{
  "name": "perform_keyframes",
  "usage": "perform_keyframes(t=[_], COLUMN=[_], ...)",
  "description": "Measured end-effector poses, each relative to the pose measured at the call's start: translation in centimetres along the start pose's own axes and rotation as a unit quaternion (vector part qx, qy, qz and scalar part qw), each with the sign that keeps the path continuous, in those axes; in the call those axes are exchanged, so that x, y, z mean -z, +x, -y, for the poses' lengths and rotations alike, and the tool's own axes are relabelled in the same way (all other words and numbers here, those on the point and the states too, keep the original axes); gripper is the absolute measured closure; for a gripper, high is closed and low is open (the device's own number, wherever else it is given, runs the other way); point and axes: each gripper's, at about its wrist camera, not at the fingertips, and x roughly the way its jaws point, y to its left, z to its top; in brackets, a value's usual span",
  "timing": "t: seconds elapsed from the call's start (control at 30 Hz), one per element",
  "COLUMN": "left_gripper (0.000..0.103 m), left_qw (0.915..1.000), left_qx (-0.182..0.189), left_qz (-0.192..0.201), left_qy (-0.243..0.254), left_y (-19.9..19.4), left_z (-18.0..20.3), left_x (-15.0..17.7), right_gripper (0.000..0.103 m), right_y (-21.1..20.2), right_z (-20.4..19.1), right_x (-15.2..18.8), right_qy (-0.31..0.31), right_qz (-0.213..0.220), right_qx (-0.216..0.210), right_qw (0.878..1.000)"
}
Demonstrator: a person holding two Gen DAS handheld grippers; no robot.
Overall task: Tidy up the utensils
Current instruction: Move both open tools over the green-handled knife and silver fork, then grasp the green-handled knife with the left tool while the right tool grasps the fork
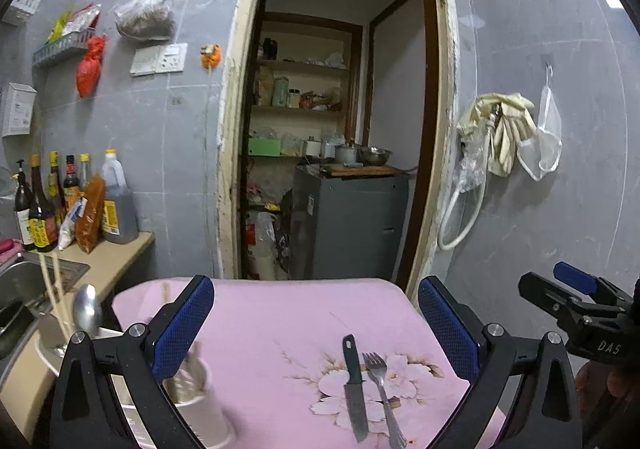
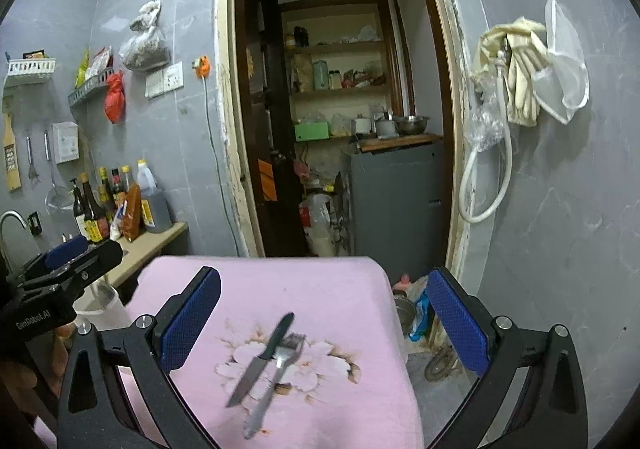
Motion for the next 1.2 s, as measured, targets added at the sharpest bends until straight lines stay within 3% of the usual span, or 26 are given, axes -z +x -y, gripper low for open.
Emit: perform_keyframes(t=[0.3, 0.47, 0.7, 1.0, 1.13, 1.2], left_gripper=[0.000, 0.001, 0.014, 0.029, 0.034, 0.041], left_qw=[0.9981, 0.9969, 0.9927, 0.9722, 0.9652, 0.9619], left_qx=[0.048, 0.052, 0.050, 0.047, 0.051, 0.053], left_qz=[-0.036, -0.057, -0.109, -0.228, -0.253, -0.266], left_qy=[0.015, 0.014, 0.016, -0.030, -0.041, -0.038], left_y=[4.3, 6.7, 10.2, 15.7, 17.2, 17.9], left_z=[2.8, 3.4, 3.5, 1.0, 0.1, -0.1], left_x=[1.5, 2.6, 4.3, 7.4, 8.4, 9.0], right_gripper=[0.001, 0.001, 0.003, 0.027, 0.039, 0.043], right_y=[4.3, 6.4, 9.2, 13.3, 15.3, 16.2], right_z=[3.4, 4.7, 5.5, 3.8, 2.4, 1.9], right_x=[3.4, 5.0, 6.3, 8.4, 9.6, 10.1], right_qy=[0.018, 0.030, 0.045, 0.056, 0.054, 0.053], right_qz=[-0.060, -0.091, -0.128, -0.189, -0.222, -0.237], right_qx=[-0.011, -0.019, -0.029, -0.071, -0.096, -0.105], right_qw=[0.998, 0.995, 0.990, 0.978, 0.969, 0.964])
